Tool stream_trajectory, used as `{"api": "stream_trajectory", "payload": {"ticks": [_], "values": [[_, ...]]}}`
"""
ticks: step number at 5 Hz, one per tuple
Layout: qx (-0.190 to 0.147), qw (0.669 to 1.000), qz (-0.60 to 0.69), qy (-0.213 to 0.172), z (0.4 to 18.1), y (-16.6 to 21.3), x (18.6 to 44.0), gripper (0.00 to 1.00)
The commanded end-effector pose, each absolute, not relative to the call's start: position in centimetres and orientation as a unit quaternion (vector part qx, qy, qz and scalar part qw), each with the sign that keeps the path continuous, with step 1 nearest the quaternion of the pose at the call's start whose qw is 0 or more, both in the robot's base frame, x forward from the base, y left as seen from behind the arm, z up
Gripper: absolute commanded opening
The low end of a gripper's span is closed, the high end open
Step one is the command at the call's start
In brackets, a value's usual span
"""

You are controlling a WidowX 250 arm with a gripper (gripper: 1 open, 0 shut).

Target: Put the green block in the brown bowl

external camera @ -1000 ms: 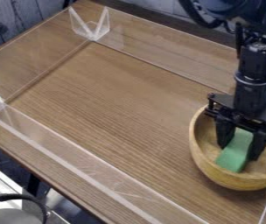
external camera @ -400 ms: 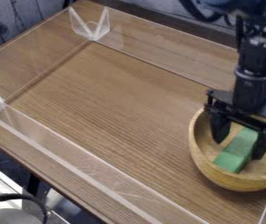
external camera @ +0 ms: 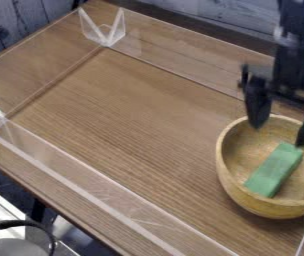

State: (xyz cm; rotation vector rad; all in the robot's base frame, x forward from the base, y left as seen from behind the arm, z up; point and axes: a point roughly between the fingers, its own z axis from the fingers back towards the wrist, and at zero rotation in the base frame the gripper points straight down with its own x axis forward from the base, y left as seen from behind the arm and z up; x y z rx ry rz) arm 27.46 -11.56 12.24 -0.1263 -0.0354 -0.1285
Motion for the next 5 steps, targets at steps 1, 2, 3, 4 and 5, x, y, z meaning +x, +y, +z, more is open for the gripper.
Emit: {"api": "stream_trajectory", "payload": {"ticks": [1,2,3,4,5], "values": [[-0.072,0.993,-0.057,-0.075,17.0,-10.1,28.4,1.0],[-0.07,0.992,-0.056,-0.087,18.2,-9.5,28.6,1.0],[-0.067,0.992,-0.061,-0.087,17.3,-10.4,29.1,1.0],[-0.065,0.992,-0.066,-0.086,16.4,-11.0,29.7,1.0],[-0.062,0.992,-0.07,-0.084,15.3,-11.6,29.8,1.0]]}}
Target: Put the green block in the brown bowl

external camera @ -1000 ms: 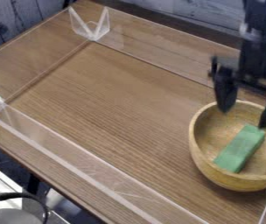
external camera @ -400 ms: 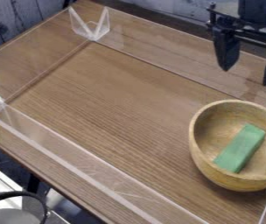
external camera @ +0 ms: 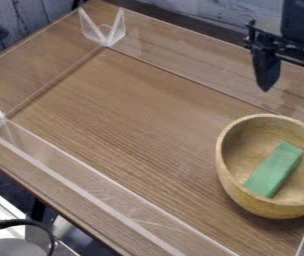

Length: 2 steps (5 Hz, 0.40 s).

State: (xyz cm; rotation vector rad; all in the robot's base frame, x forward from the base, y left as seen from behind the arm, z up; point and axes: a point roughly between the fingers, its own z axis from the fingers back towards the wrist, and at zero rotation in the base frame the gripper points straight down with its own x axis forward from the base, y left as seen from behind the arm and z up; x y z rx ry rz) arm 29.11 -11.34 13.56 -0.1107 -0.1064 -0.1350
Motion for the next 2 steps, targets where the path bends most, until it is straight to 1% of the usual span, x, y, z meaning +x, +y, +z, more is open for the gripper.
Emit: {"api": "stream_trajectory", "payload": {"ticks": [1,2], "values": [[-0.06,0.992,-0.076,-0.085,14.3,-12.6,30.3,1.0],[-0.056,0.992,-0.08,-0.083,13.2,-13.4,30.6,1.0]]}}
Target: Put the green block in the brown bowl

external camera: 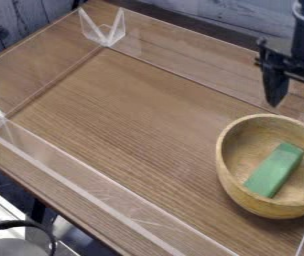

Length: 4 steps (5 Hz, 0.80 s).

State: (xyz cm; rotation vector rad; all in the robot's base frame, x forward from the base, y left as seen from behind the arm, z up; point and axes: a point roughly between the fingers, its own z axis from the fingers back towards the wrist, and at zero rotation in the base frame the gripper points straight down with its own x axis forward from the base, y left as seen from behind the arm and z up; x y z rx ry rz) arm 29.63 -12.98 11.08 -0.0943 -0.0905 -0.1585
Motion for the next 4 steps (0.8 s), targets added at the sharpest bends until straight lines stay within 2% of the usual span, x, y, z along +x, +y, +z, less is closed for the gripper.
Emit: {"api": "stream_trajectory", "payload": {"ticks": [1,4], "values": [[-0.054,0.992,-0.083,-0.08,12.3,-13.9,30.8,1.0],[-0.047,0.993,-0.087,-0.07,10.2,-14.4,31.1,1.0]]}}
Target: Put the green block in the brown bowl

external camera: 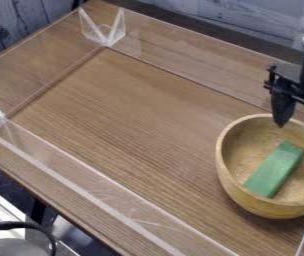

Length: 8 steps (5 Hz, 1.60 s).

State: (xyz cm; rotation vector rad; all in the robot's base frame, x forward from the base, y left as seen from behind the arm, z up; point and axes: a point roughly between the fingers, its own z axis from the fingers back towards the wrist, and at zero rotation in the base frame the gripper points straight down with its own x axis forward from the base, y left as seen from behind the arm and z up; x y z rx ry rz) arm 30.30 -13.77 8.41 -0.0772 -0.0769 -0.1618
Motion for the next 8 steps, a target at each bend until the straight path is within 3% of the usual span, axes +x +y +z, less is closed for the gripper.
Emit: {"api": "stream_trajectory", "payload": {"ticks": [1,5,8], "values": [[-0.045,0.993,-0.088,-0.068,9.6,-14.5,31.1,1.0],[-0.039,0.993,-0.091,-0.065,8.3,-14.6,31.3,1.0],[-0.05,0.992,-0.086,-0.083,10.8,-13.7,31.2,1.0]]}}
